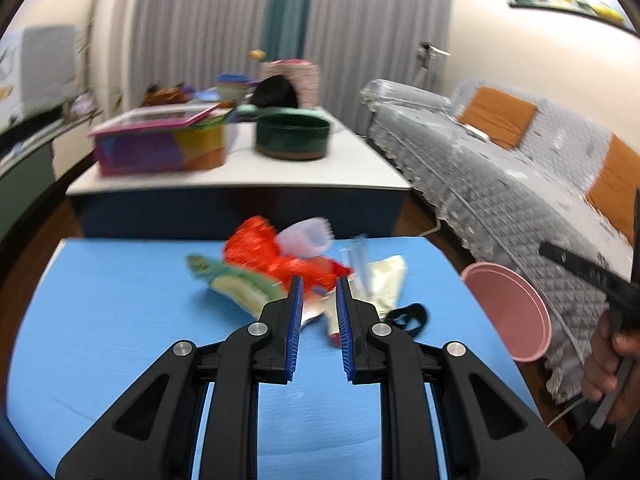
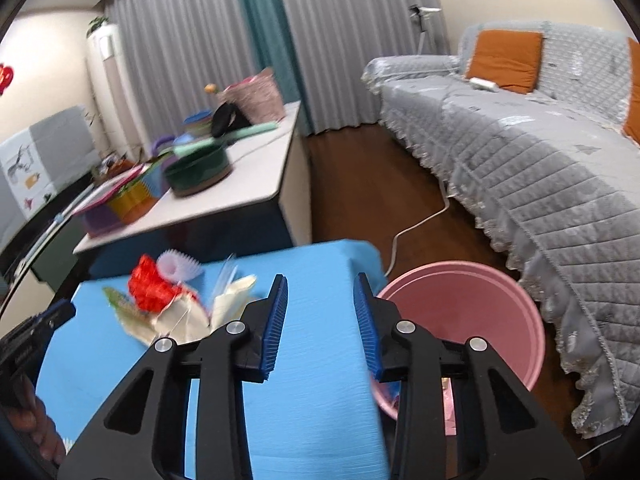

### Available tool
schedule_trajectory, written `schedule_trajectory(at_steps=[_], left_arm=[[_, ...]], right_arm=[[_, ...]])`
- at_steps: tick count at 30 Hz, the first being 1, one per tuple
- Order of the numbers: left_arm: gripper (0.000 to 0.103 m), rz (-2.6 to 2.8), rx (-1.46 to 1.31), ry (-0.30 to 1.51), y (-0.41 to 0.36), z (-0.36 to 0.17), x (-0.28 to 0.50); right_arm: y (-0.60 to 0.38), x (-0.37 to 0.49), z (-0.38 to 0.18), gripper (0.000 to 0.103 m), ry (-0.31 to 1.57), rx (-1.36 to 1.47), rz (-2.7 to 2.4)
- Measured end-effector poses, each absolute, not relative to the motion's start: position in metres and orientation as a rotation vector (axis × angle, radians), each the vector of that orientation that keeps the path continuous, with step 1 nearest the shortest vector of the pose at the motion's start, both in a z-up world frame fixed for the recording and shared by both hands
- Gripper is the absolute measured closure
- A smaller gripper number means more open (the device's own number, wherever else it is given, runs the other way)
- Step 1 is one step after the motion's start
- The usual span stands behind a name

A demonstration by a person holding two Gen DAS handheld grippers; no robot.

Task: Collect trash
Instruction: 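Move right gripper to black strap while left gripper approaches green paper packet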

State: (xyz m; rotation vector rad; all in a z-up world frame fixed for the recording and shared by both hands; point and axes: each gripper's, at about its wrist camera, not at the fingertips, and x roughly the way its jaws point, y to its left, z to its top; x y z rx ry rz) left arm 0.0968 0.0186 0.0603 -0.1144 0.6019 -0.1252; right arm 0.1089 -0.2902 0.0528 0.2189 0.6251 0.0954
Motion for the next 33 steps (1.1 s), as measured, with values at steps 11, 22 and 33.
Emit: schedule_trajectory(at_steps=[11, 22, 33], left_arm=[[0.086, -0.052, -0.215, 0.671, 0.047, 0.019, 0.124], [0.066, -0.035, -0.214, 0.722, 0.046, -0.003, 0.148], [0.066, -0.014, -0.221, 0.777, 0.05, -0.018, 0.161]], right_arm=[[-0.237, 0.131, 0.015, 0.064, 0.719, 0.129, 0.216], [-0.203, 0.16, -0.021, 0.027, 0.821, 0.087, 0.302], [-0.174, 0.181, -0.045, 0.02, 0.895, 0.02, 0.362]])
